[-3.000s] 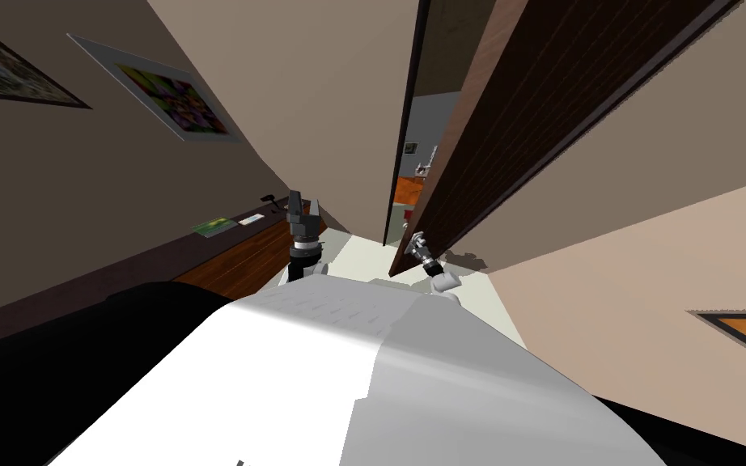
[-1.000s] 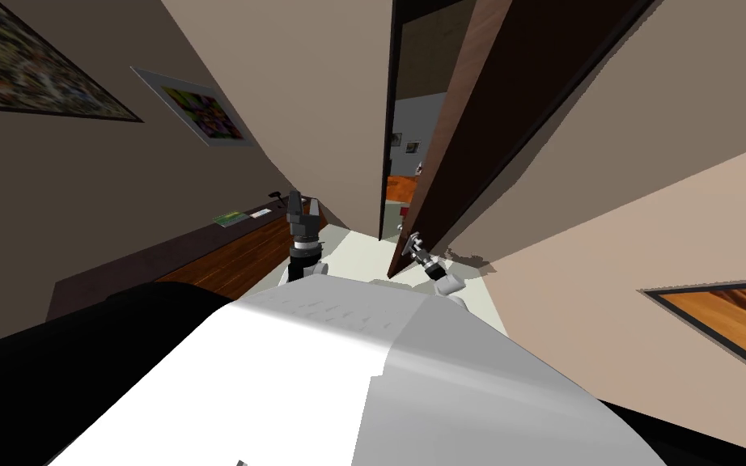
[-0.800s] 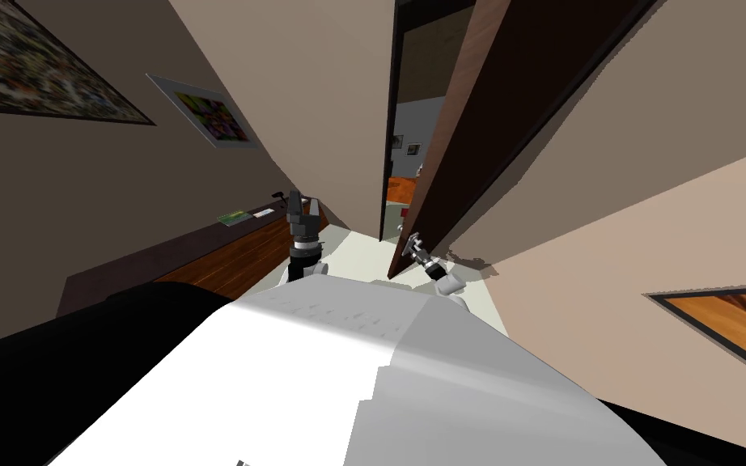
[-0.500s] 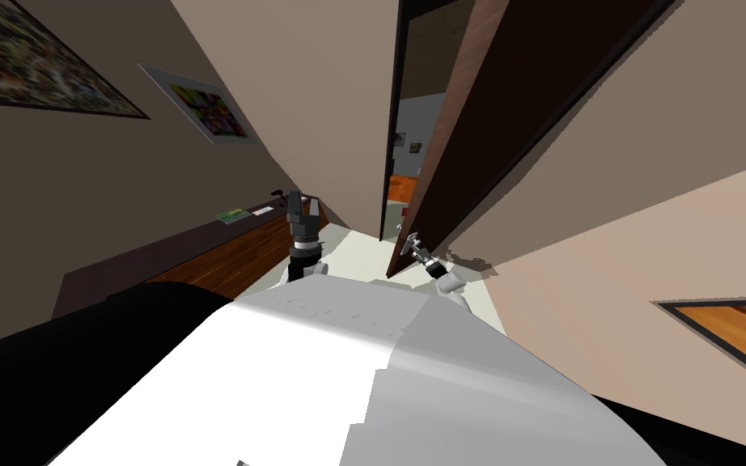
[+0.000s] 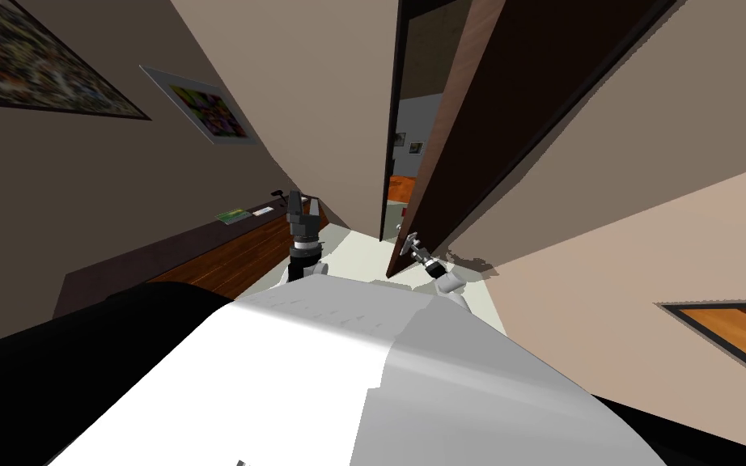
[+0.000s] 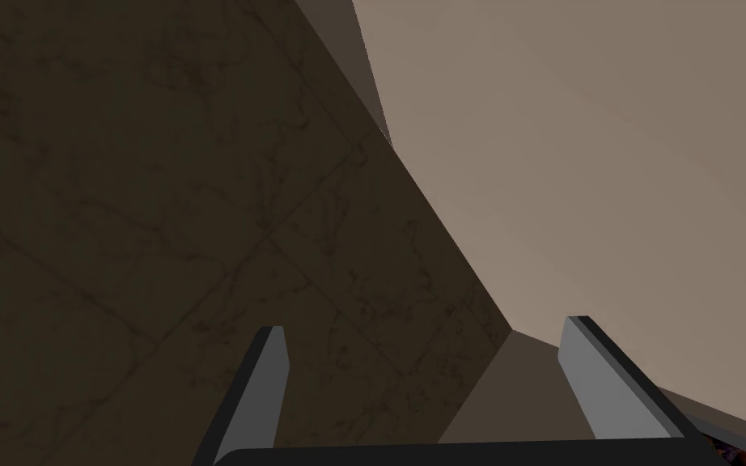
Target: Pull the door open
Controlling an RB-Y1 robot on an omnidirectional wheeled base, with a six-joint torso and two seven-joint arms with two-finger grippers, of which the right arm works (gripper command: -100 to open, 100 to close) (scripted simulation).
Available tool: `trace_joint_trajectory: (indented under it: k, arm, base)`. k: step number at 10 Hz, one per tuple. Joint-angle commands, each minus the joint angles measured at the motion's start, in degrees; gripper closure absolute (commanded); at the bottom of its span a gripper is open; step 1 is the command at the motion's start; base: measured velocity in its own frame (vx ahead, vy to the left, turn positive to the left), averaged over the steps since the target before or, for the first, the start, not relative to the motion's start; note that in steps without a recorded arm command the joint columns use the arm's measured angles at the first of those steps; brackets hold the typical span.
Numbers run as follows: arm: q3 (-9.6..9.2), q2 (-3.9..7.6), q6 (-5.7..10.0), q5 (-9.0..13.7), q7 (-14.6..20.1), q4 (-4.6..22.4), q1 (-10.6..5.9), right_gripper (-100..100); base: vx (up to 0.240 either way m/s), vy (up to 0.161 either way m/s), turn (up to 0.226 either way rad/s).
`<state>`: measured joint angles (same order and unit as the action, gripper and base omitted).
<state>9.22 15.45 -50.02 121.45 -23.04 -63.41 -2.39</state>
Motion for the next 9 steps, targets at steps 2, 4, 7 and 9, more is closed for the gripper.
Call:
trace_joint_trajectory:
  k: [2, 4, 7, 9]
  arm:
    - [0.22, 0.16, 0.15, 0.06, 0.0, 0.0, 0.02, 100]
    - [-0.4, 0.9, -1.46, 0.9, -0.58, -0.65, 0.59, -100]
    - [-0.96, 2.16, -3.51, 2.18, -1.4, -1.56, 1.42, -100]
    - [-1.28, 2.91, -4.72, 2.93, -1.89, -2.1, 1.9, -100]
  base:
    - [0.0, 0.0, 0.0]
    - [-0.098, -0.114, 0.034]
    - [-0.12, -0.161, -0.002]
    - [-0.091, -0.151, -0.025]
